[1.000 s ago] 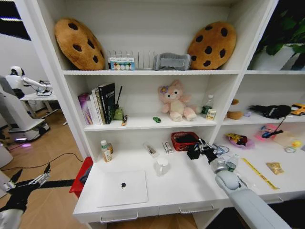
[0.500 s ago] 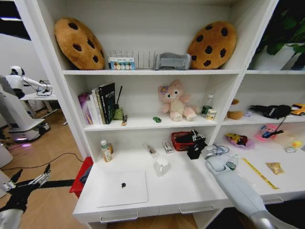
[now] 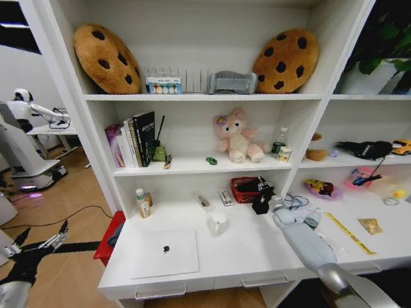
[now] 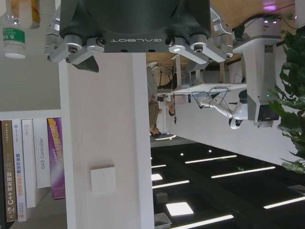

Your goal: Organize the objects on the table.

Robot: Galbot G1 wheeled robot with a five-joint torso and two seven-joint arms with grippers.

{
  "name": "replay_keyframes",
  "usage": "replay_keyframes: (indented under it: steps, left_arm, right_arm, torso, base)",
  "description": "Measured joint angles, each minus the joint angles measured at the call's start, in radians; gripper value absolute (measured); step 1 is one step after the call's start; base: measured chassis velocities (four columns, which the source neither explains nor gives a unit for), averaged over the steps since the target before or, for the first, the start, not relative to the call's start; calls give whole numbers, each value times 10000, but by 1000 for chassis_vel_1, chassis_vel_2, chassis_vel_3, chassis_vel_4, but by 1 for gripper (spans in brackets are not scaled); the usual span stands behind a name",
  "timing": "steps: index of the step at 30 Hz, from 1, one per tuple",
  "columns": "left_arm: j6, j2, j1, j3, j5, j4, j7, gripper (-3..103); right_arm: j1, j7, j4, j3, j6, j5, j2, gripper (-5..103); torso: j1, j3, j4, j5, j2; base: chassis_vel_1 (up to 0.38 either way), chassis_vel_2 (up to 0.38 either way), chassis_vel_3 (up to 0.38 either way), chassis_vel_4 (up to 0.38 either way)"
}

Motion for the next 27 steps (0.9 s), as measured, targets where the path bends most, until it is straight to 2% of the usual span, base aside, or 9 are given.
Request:
replay_keyframes:
  steps: [5, 27]
  left_arm:
    - [0, 0, 0, 0, 0, 0, 0, 100]
    - [1, 0, 0, 0, 0, 0, 0, 100]
  right_arm:
    - [10, 22, 292, -52, -207, 424, -39, 13]
    - [177, -159, -727, -167, 295, -297, 404, 13]
  torso:
    - [0, 0, 0, -3, 0]
    - [-1, -2, 1, -5, 1]
  base:
    - [0, 0, 0, 0]
    - [0, 0, 0, 0]
